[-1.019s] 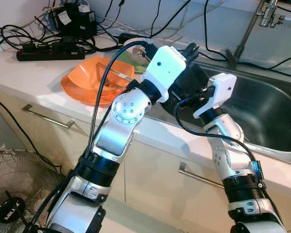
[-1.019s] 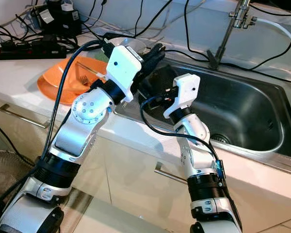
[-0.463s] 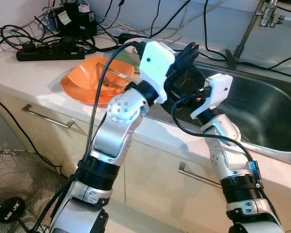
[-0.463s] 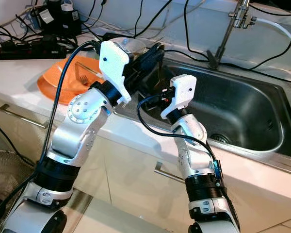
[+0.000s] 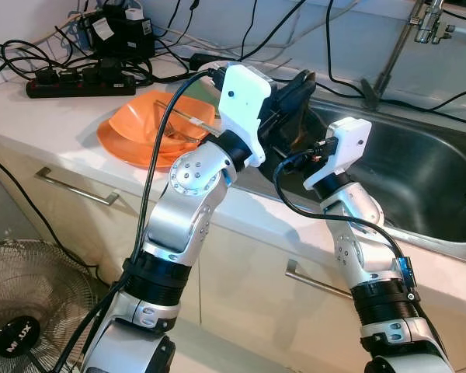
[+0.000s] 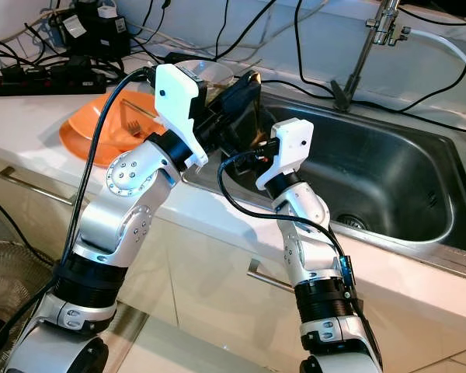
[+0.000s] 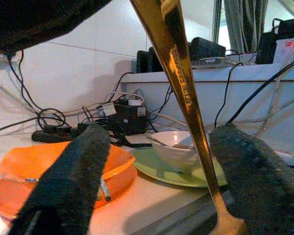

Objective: Kitchen organization

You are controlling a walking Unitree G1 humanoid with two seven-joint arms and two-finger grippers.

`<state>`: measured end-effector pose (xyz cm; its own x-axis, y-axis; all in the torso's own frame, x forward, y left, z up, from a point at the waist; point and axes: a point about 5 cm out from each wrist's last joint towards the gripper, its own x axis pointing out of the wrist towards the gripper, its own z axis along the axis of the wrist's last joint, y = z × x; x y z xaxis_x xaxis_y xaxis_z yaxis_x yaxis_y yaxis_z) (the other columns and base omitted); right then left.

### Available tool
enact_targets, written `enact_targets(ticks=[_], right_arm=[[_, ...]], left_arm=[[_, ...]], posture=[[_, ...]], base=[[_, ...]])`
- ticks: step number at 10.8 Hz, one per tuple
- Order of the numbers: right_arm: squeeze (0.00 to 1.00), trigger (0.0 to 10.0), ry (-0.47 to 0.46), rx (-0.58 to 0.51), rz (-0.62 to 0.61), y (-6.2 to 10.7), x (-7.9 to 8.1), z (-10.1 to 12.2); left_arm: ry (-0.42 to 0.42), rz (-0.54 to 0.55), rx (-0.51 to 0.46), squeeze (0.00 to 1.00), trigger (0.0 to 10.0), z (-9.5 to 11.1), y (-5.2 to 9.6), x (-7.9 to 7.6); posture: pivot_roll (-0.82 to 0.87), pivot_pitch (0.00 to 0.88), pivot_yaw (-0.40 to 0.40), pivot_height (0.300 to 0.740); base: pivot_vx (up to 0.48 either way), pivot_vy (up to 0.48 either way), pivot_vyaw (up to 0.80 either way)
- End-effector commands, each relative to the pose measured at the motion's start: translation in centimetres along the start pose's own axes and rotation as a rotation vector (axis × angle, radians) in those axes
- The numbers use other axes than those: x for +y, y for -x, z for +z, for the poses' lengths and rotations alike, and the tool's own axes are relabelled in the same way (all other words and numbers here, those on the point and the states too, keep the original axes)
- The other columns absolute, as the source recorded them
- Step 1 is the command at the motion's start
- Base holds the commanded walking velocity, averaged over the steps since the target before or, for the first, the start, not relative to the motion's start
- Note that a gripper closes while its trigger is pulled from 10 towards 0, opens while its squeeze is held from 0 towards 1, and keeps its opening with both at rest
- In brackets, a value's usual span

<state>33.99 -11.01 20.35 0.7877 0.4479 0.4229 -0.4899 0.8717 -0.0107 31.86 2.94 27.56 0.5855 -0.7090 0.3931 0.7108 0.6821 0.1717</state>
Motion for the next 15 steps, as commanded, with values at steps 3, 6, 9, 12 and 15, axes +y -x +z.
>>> enact_targets(ticks=[3,6,9,12,15], right_arm=[[0.00,10.0,0.008,0.031,-0.003,-0.20,0.15,-0.48],[0.00,0.0,0.019,0.029,0.007,-0.27,0.20,-0.46],[0.00,0.0,0.008,0.020,0.004,-0.40,0.41,-0.43],[0.00,0.0,-0.005,0.008,-0.014,-0.51,0.51,-0.42],[0.00,0.0,0.003,0.008,-0.022,-0.51,0.32,-0.41]], left_arm=[[0.023,-0.029,-0.032,0.00,10.0,0.80,0.09,-0.34],[0.030,-0.040,-0.017,0.00,10.0,0.71,0.19,-0.44],[0.042,-0.038,-0.015,0.00,10.0,0.74,0.18,-0.43],[0.056,-0.052,-0.009,0.00,10.0,0.68,0.23,-0.60],[0.052,-0.062,-0.003,0.00,10.0,0.61,0.28,-0.84]], posture=[[0.19,0.000,-0.032,0.725],[0.19,0.000,-0.031,0.725],[0.19,0.000,-0.022,0.725],[0.19,0.000,-0.017,0.725],[0.19,0.000,-0.018,0.725]], base=[[0.000,0.000,0.00],[0.000,0.000,0.00],[0.000,0.000,0.00],[0.000,0.000,0.00],[0.000,0.000,0.00]])
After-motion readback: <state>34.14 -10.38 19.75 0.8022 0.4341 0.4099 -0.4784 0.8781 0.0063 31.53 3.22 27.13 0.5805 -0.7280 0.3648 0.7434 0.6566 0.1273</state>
